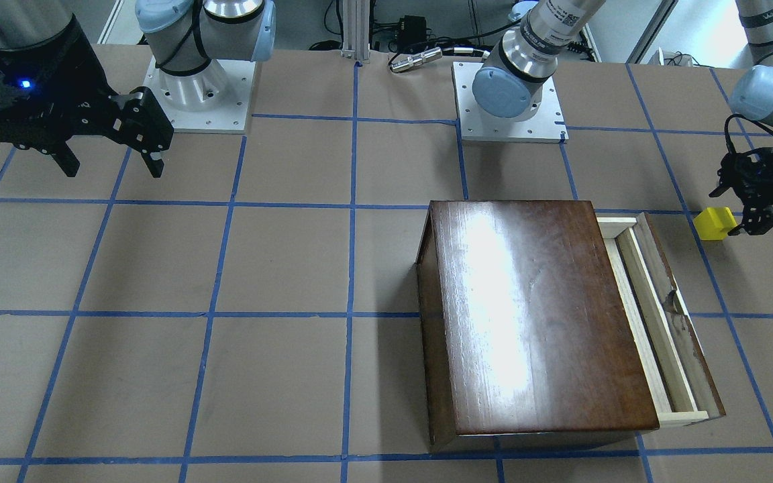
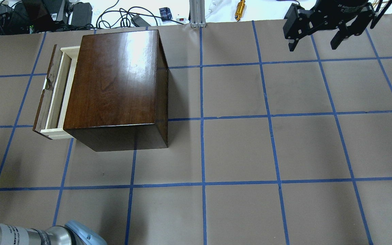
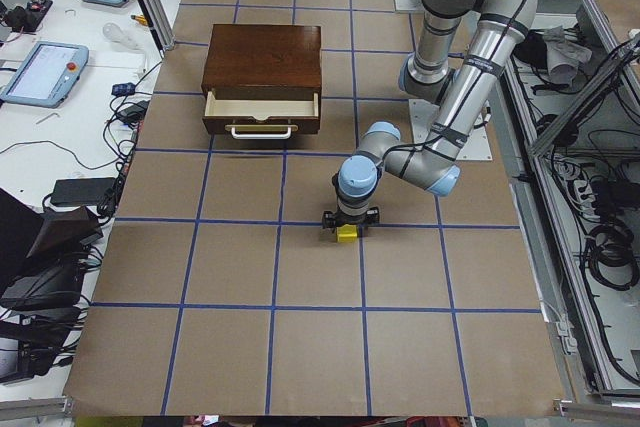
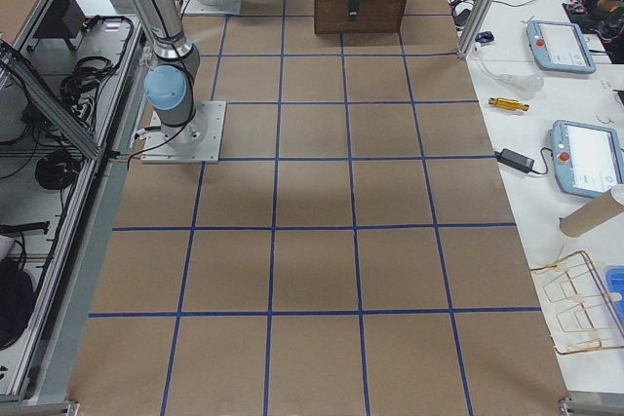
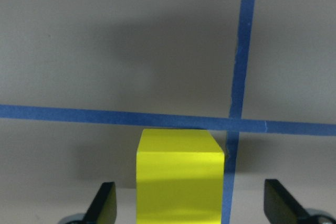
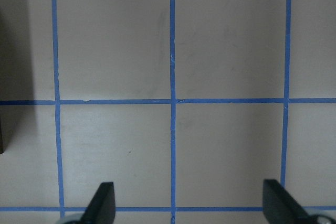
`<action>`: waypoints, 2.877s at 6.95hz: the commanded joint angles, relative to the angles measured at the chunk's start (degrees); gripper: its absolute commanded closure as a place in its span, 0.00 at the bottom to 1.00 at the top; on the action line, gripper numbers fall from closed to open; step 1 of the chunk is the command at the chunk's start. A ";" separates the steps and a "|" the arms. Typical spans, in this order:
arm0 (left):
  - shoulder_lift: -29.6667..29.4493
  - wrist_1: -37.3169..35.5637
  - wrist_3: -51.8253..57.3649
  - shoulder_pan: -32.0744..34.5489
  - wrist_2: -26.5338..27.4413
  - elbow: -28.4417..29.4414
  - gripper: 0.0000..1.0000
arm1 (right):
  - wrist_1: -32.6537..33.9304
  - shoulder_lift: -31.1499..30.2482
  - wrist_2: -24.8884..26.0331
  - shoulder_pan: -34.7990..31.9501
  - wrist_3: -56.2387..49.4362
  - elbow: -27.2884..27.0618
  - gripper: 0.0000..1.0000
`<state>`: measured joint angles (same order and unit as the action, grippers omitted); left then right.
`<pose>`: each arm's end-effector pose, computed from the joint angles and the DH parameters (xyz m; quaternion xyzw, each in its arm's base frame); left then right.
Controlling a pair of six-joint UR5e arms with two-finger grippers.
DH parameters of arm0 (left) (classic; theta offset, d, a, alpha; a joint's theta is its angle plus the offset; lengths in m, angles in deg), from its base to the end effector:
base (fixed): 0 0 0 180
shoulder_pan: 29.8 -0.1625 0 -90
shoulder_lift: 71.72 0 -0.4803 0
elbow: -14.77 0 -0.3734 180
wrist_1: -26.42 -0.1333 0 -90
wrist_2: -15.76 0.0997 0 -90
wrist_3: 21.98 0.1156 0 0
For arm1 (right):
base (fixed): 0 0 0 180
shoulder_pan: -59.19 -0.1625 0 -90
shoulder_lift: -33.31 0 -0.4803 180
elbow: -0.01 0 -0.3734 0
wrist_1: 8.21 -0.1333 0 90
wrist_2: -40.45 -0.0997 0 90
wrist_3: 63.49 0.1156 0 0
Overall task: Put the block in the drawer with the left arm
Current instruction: 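Lower the left gripper over the yellow cube and close on it, then lift the yellow cube with the left gripper toward the open drawer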
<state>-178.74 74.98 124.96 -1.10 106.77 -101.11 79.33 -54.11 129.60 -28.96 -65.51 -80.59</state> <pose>0.3850 -0.3605 0.2495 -0.6797 -0.7333 -0.0054 0.0145 0.1188 -0.5047 0.5790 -0.0018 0.9992 -0.0383 0.0061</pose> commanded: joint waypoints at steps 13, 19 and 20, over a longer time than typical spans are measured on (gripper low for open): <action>-3.37 -3.38 -1.21 0.04 -2.25 -0.22 0.29 | 0.00 0.06 0.06 0.00 0.00 0.00 0.00; -3.11 -2.94 -1.39 -0.05 -2.07 -0.13 1.00 | 0.00 -0.03 -0.03 0.09 0.00 0.00 0.00; -2.15 -2.85 -1.39 -0.05 -1.81 -0.04 1.00 | 0.00 0.06 0.06 0.00 0.00 0.00 0.00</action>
<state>-181.67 71.99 123.62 -1.14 104.71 -101.25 79.33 -54.10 129.62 -28.91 -65.51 -80.59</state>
